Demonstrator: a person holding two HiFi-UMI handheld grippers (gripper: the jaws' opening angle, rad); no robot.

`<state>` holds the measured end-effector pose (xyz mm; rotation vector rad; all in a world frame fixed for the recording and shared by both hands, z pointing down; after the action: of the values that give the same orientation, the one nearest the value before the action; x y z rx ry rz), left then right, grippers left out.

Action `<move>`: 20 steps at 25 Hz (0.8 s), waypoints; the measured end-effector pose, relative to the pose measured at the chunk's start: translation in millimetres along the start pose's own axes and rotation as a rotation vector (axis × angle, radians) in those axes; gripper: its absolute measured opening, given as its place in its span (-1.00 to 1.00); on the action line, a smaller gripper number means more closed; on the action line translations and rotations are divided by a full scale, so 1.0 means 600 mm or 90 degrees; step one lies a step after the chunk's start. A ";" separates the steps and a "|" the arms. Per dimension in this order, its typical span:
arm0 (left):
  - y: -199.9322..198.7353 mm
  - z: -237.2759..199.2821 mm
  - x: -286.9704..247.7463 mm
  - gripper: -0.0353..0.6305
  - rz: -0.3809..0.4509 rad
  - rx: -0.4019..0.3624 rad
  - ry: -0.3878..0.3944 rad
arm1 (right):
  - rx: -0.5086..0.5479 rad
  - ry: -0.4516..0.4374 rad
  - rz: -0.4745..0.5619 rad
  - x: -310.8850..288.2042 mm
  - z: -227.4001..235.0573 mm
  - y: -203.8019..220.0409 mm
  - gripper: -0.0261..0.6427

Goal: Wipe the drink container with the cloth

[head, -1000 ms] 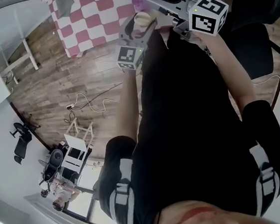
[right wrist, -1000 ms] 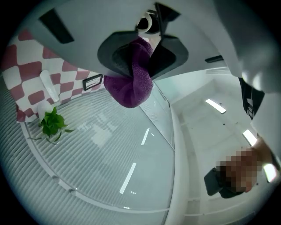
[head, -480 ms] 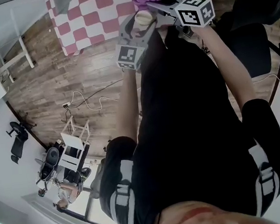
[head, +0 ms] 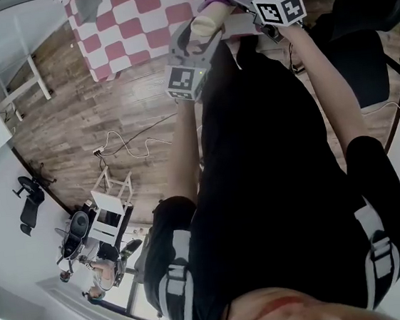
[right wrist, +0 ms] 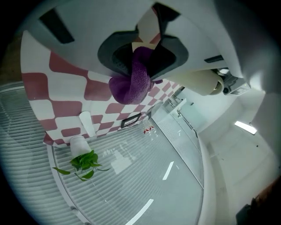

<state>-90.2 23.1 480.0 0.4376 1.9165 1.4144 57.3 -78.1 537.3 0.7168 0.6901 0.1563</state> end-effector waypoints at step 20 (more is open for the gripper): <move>-0.013 -0.037 -0.014 -0.01 -0.012 0.164 -0.063 | 0.085 -0.089 0.042 0.059 -0.109 -0.005 -0.64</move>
<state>-99.2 -0.1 478.8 0.5964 2.0232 1.1158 43.3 -31.3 481.2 0.8703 0.5473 0.1206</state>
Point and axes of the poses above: the fingertips, and each gripper's own axes: x backward along the fingers, z to its right, y out of its underside, the point moved 6 cm from there along x, backward along the fingers, and after that the axes turned 2 degrees about y, right-handed, at the moved point
